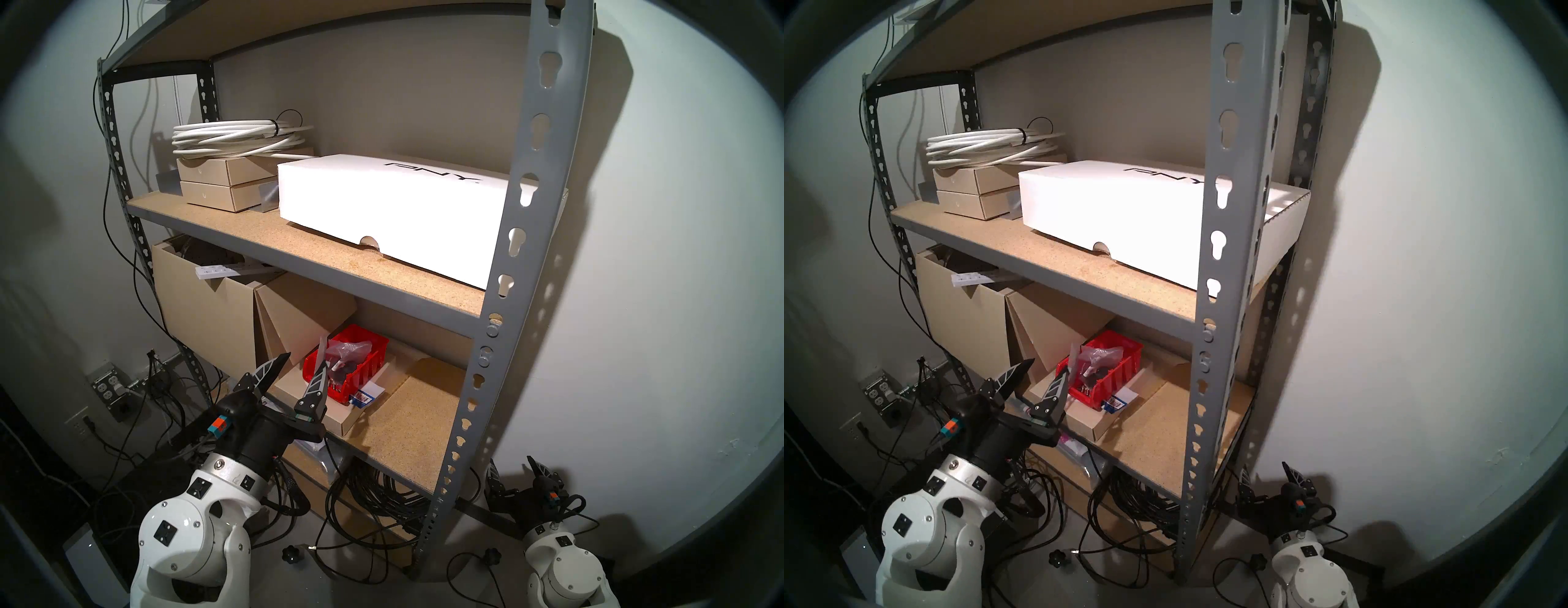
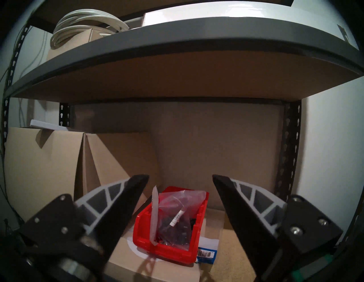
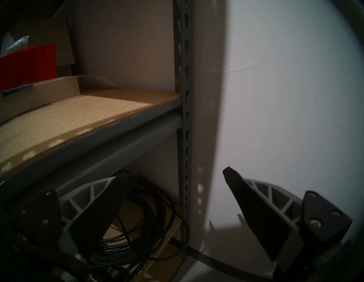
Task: Organize the rack shelf by putting things into a case
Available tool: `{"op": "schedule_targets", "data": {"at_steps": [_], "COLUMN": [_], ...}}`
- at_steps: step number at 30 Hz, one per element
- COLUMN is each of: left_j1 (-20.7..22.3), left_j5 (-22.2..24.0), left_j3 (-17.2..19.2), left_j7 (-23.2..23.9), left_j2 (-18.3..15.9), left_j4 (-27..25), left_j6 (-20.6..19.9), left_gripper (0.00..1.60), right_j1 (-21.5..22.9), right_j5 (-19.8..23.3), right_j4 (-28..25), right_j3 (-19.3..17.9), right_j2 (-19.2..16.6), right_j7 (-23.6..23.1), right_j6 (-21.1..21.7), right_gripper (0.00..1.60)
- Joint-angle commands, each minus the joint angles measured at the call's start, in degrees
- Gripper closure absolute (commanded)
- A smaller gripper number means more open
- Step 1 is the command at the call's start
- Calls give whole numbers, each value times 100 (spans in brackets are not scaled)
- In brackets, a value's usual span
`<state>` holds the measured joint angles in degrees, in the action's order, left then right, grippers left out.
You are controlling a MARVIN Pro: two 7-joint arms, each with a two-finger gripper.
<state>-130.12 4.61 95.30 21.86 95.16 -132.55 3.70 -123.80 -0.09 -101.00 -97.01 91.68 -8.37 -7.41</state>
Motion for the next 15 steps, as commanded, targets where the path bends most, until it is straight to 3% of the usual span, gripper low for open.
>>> {"op": "schedule_targets", "data": {"at_steps": [1,15], "left_j1": [-411,-439], "left_j5": [-88,-127], "left_j3": [-54,-95], "left_j7": [-166,-233], "left_j2": [166,167], "left_j4": [-98,-74], "left_j6": [493,600], "left_gripper": [0,0], "right_j1": [4,3], "right_j5": [3,3], "right_j4": [-113,-115], "right_j3": [0,0], "right_j2": [4,4], "right_j7": [2,3], "right_j6": [-10,-8], "right_gripper": [0,0]}}
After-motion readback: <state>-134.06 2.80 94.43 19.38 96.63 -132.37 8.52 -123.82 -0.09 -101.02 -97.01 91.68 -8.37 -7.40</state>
